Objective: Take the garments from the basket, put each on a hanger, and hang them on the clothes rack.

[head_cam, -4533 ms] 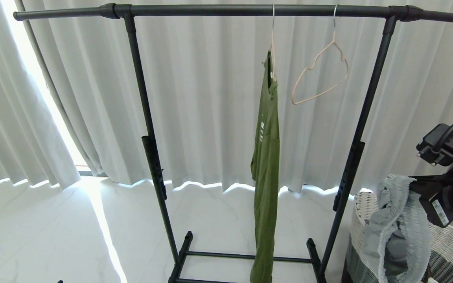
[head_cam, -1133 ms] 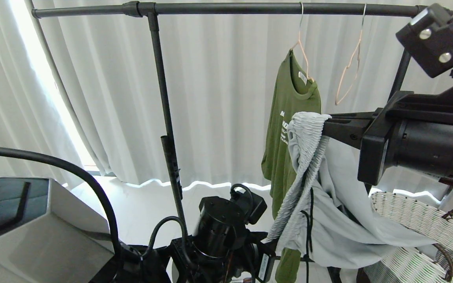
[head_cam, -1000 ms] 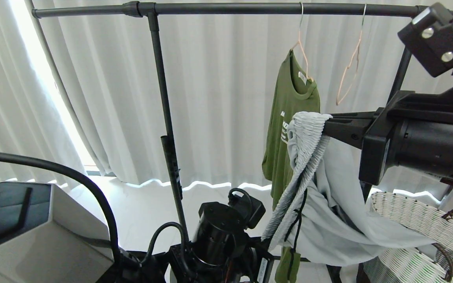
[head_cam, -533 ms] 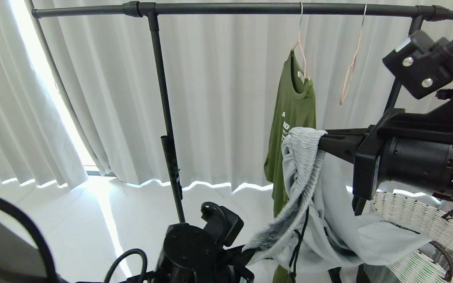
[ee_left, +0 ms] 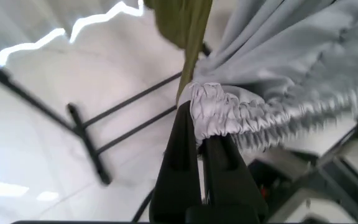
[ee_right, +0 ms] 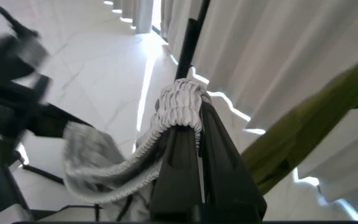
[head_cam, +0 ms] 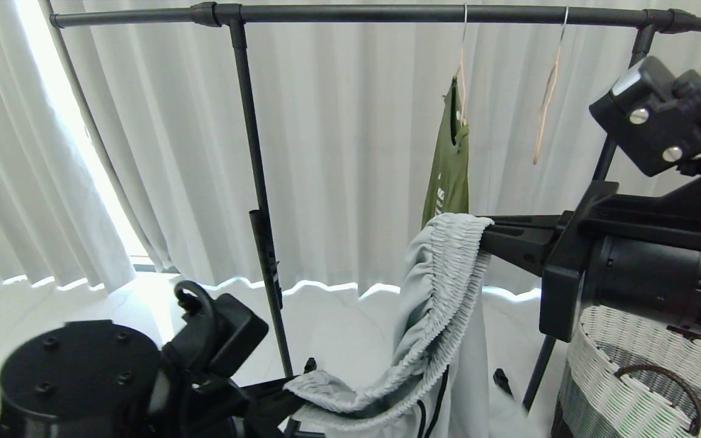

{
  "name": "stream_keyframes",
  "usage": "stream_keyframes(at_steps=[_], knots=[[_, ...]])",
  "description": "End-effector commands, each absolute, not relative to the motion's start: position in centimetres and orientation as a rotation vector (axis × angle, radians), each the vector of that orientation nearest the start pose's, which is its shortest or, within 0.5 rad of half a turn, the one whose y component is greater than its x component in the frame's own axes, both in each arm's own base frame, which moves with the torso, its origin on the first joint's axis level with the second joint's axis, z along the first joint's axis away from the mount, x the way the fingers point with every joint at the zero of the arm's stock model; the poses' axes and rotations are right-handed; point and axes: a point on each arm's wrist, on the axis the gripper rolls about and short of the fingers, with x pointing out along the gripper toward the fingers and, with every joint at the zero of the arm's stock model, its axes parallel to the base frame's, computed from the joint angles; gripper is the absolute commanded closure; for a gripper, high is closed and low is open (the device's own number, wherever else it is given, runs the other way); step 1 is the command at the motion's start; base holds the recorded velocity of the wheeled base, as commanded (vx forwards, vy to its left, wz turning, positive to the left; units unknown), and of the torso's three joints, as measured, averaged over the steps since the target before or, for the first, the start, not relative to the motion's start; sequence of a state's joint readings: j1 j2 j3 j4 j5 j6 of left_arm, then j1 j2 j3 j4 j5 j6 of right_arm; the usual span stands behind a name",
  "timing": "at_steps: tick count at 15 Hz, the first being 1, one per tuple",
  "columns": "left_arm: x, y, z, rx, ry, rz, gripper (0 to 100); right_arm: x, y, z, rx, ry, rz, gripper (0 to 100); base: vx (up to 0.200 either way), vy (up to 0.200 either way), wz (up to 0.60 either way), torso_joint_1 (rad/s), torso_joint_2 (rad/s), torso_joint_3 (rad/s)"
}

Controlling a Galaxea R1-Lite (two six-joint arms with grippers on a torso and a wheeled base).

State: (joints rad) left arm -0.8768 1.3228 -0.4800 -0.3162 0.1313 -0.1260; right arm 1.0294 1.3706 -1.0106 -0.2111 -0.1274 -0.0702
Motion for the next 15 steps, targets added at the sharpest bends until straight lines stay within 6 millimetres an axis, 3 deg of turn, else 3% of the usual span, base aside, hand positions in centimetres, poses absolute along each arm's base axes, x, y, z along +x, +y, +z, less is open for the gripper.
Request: stream_keyframes(at_steps=[1, 4, 8, 13, 15], knots=[[10.8, -11.1, 21.8, 0.073, 0.355, -0.663, 100, 12.0, 19.1, 29.1, -0.145, 0.088, 0.866, 100, 0.0, 0.0, 0.0, 0.0, 0.0, 0.0], [11.0, -10.3, 24.5, 0.08, 0.318, -0.588, 100, 11.4, 16.8, 28.5, -0.168, 0.117, 0.781, 100, 0.0, 0.0, 0.0, 0.0, 0.0, 0.0], [10.9, -10.1, 24.7, 0.184, 0.29, -0.575, 100, 10.6, 13.9, 28.4, -0.209, 0.177, 0.702, 100, 0.0, 0.0, 0.0, 0.0, 0.0, 0.0], [10.7, -9.6, 25.9, 0.348, 0.198, -0.502, 100, 10.7, 13.1, 28.9, -0.197, 0.162, 0.669, 100, 0.0, 0.0, 0.0, 0.0, 0.0, 0.0], [10.7, -9.6, 25.1, 0.355, 0.222, -0.518, 100, 10.7, 13.2, 29.1, -0.2, 0.163, 0.669, 100, 0.0, 0.0, 0.0, 0.0, 0.0, 0.0]])
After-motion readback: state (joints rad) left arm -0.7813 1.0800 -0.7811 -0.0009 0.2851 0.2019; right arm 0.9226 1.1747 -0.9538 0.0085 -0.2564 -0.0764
